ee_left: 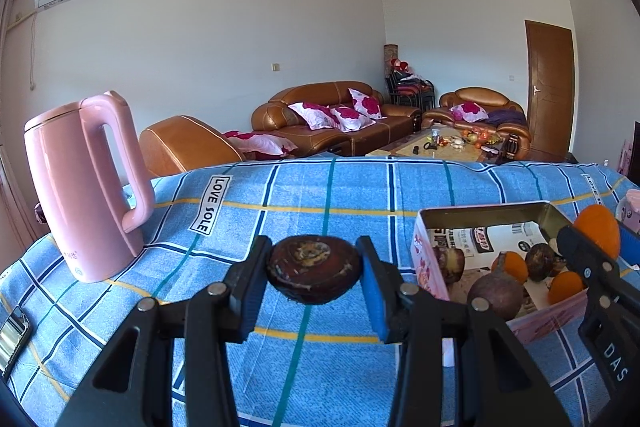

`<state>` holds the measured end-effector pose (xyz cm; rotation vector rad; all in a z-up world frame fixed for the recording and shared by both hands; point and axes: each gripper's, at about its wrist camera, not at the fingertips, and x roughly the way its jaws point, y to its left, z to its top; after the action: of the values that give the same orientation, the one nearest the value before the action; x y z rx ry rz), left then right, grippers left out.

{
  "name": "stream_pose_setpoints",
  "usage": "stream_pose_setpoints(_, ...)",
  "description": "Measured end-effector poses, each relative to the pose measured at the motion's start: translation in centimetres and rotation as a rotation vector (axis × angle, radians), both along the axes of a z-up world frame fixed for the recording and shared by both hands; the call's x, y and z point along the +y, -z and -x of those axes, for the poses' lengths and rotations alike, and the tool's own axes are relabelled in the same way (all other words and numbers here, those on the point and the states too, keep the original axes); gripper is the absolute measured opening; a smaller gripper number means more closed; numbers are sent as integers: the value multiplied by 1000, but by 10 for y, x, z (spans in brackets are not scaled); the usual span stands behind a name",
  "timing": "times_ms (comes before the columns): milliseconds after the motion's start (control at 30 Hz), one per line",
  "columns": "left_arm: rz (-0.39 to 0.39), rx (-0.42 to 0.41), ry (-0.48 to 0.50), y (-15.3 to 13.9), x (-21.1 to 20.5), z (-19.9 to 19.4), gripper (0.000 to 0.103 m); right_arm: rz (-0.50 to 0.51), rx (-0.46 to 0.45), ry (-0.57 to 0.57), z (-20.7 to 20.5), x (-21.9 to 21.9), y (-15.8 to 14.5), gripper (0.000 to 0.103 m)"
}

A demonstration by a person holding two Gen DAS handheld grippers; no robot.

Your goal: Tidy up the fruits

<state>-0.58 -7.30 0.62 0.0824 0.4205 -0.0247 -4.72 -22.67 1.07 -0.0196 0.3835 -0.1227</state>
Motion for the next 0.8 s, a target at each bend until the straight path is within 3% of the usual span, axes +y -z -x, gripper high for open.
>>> stream_pose_setpoints(800, 44, 20, 201, -2, -73, -12, 45, 13, 4, 154, -10, -71, -2, 48)
